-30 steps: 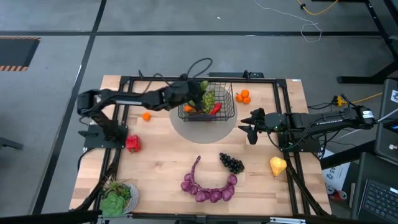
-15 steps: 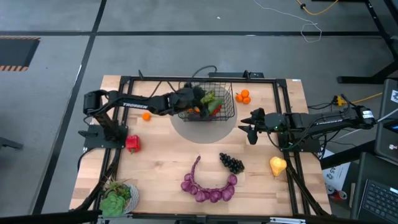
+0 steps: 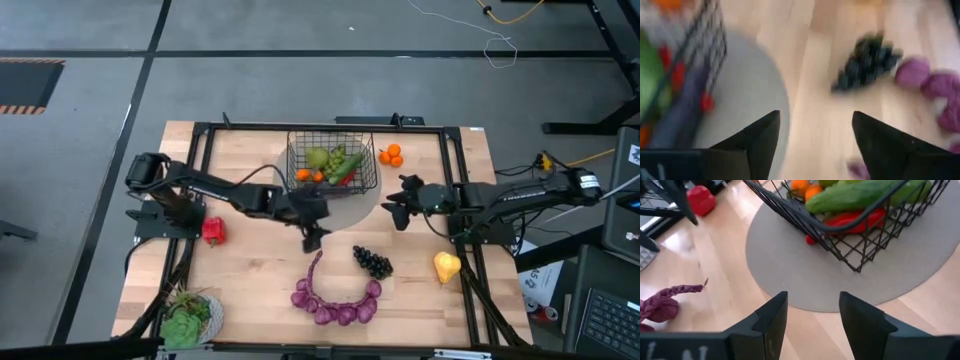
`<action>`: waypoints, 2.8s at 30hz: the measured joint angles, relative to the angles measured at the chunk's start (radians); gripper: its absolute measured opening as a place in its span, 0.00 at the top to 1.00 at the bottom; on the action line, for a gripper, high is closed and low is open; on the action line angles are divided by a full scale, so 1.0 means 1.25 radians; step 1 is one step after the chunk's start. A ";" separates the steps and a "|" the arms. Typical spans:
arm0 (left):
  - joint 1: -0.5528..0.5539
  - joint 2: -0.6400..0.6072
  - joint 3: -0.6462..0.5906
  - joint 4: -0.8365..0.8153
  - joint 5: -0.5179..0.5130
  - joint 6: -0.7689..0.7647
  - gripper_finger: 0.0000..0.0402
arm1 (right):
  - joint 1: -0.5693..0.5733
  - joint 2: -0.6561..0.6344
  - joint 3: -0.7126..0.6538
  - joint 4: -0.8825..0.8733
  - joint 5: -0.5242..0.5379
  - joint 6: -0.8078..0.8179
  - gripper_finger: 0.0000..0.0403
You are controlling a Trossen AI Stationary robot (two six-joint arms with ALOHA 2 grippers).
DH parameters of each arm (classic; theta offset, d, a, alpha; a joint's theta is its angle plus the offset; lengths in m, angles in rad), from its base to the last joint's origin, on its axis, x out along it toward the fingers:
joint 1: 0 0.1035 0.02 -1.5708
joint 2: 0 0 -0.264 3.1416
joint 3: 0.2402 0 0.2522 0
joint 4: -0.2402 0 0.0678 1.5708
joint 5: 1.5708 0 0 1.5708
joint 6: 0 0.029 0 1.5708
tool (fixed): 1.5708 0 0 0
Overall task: Build produce basket
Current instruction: Put the left tangerine into the black wire basket
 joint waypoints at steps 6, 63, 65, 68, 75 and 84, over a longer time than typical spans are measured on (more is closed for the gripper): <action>-0.035 -0.060 0.002 -0.243 -0.012 -0.211 0.39 | 0.000 0.055 0.000 0.009 0.000 0.030 0.55; -0.151 -0.122 -0.002 -0.958 -0.475 -0.805 0.39 | 0.000 0.127 0.000 0.091 0.000 0.018 0.55; -0.136 -0.122 -0.002 -0.954 -0.476 -0.822 0.39 | 0.000 0.127 0.000 0.091 0.000 0.018 0.55; -0.099 -0.114 -0.002 -0.956 -0.509 -0.855 0.39 | 0.000 0.127 0.000 0.094 0.000 0.018 0.55; 0.079 -0.109 -0.053 -0.962 -0.390 -0.872 0.39 | 0.000 0.127 0.000 0.094 0.000 0.023 0.55; 0.288 -0.109 -0.184 -0.822 -0.213 -0.654 0.39 | 0.000 0.127 0.000 0.094 0.001 0.021 0.55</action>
